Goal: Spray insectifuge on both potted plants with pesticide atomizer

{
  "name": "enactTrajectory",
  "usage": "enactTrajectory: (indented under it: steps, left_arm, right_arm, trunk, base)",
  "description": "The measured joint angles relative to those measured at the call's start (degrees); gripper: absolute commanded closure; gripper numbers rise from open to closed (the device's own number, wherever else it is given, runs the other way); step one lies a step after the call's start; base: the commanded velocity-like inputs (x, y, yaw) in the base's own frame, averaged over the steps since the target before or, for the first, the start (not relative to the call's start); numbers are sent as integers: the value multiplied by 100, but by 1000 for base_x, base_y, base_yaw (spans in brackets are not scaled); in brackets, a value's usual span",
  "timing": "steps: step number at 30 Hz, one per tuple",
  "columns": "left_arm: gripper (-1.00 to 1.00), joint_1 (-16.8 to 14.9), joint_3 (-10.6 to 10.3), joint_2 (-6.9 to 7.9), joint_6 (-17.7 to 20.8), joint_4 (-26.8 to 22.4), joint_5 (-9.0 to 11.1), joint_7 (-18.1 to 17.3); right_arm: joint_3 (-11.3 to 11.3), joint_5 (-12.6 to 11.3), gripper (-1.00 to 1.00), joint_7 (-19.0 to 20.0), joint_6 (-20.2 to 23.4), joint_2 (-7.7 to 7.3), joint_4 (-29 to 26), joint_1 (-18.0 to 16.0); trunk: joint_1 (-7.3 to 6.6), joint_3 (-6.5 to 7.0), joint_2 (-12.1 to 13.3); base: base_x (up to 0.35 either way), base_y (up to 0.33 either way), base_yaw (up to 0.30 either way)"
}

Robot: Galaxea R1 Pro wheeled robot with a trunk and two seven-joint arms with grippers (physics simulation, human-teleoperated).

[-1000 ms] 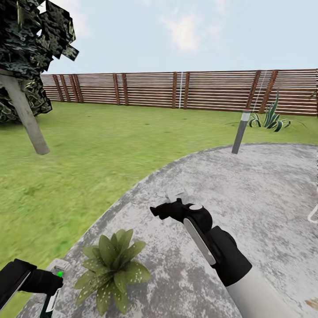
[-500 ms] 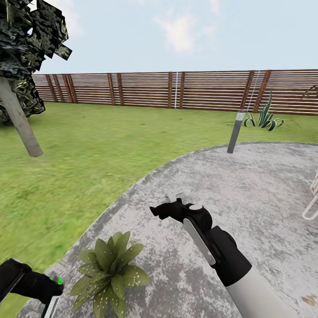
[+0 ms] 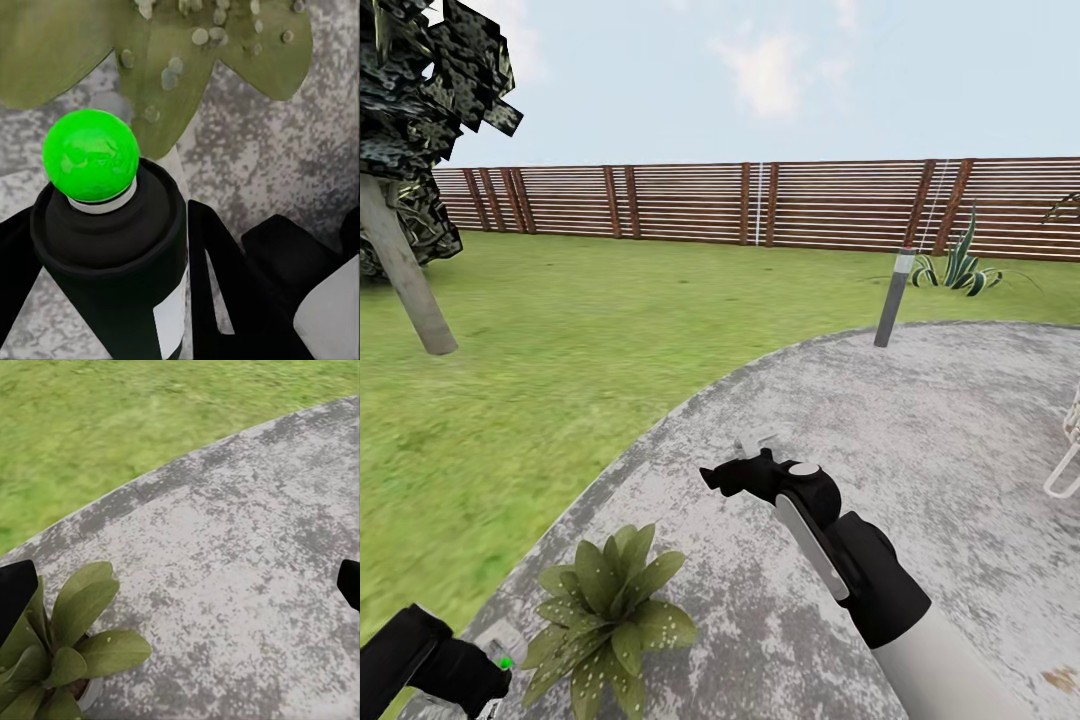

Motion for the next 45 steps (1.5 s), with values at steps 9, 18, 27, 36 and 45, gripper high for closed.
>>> enactTrajectory:
  steps: [9, 18, 27, 36, 45]
  left_arm:
    - [100, -919, 280, -8, 365, 39, 27, 432]
    - [100, -2073, 265, -485, 1032, 882, -776, 467]
    - [100, -2397, 205, -792, 1101, 1613, -1948, 383]
    - [100, -2569, 242, -668, 1321, 1654, -1965, 417]
    - [100, -2659, 240, -632, 1568, 1802, -1993, 577]
  right_arm:
    - [-1, 1, -100, 0, 0, -13, -33, 0]
    - [5, 0, -100, 0, 0, -15, -44, 0]
    - [13, -6, -100, 20, 21, -23, 20, 0]
    - [5, -1, -100, 44, 23, -23, 10, 0]
    - [-1, -1, -100, 43, 35, -23, 0, 0]
  trunk:
    - [-1, 1, 0]
    - [0, 0, 0]
    - [0, 0, 0]
    - [0, 0, 0]
    - [0, 0, 0]
  base:
    - [0, 0, 0]
    - [0, 0, 0]
    - [0, 0, 0]
    - [0, 0, 0]
    - [0, 0, 0]
